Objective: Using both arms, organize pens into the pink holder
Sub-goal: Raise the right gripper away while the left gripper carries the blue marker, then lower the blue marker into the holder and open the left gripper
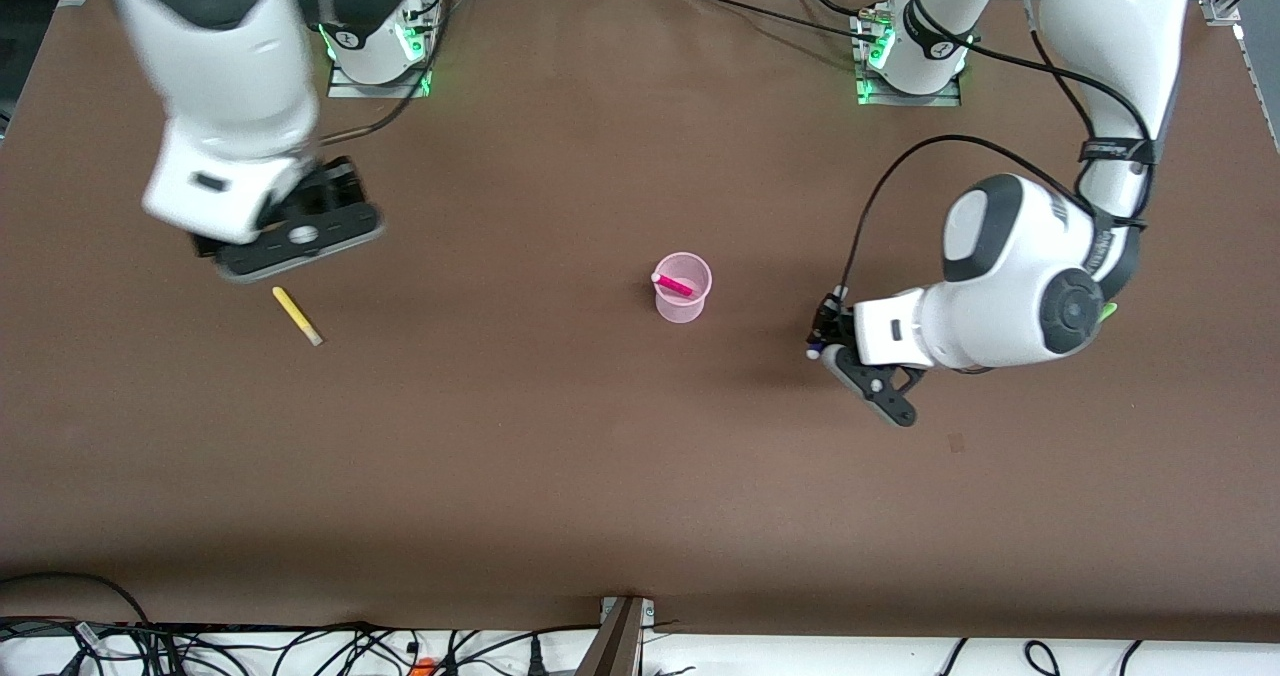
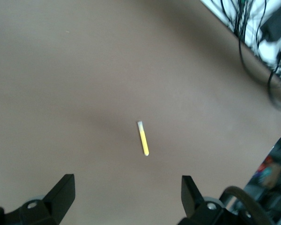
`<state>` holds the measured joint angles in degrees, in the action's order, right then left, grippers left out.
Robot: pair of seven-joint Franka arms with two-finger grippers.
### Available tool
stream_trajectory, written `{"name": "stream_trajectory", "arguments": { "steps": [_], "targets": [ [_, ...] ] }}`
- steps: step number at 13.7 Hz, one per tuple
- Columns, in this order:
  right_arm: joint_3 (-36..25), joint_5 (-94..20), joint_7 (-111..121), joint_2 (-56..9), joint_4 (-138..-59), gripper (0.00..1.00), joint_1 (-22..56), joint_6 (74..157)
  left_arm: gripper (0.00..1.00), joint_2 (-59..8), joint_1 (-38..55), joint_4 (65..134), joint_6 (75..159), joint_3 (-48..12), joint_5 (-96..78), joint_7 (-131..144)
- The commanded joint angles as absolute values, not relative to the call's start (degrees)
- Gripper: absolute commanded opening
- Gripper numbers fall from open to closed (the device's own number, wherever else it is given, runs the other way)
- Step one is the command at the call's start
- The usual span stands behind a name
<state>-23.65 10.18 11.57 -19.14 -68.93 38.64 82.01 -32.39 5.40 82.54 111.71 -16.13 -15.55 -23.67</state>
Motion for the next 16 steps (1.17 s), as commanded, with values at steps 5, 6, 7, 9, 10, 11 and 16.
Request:
{"name": "stream_trajectory", "arguments": {
  "steps": [5,6,7,9,10,11,16],
  "targets": [
    [-41.2,-3.7,11.4,-16.4,-78.5,1.00,39.2,86.5,0.00,-35.5,12.7,80.9,118.9,-15.7,-21.2,-19.9],
    [-42.2,-4.9,11.4,-16.3,-80.1,1.00,39.2,87.4,0.00,-35.6,14.2,81.1,119.7,-15.6,-21.3,-19.8],
    [-42.5,-5.4,11.3,-15.2,-82.5,1.00,39.2,89.8,0.00,-35.6,15.5,81.2,120.1,-15.6,-21.3,-19.1],
    [-42.5,-5.4,10.6,-11.5,-90.1,1.00,39.3,96.6,0.00,-35.6,17.3,81.5,120.5,-15.6,-20.7,-14.4],
    [-42.5,-5.4,10.2,-9.7,-93.6,1.00,39.3,99.4,0.00,-35.6,17.6,81.5,120.5,-15.6,-20.5,-13.8],
    [-42.5,-5.4,9.6,-8.0,-96.1,1.00,39.3,101.8,0.00,-35.7,17.7,81.6,120.5,-15.6,-20.5,-13.7],
    [-41.8,-5.0,4.7,-8.0,-96.3,1.00,38.9,102.6,0.00,-36.7,18.6,84.2,123.9,-15.6,-20.5,-13.2]
  ]
}}
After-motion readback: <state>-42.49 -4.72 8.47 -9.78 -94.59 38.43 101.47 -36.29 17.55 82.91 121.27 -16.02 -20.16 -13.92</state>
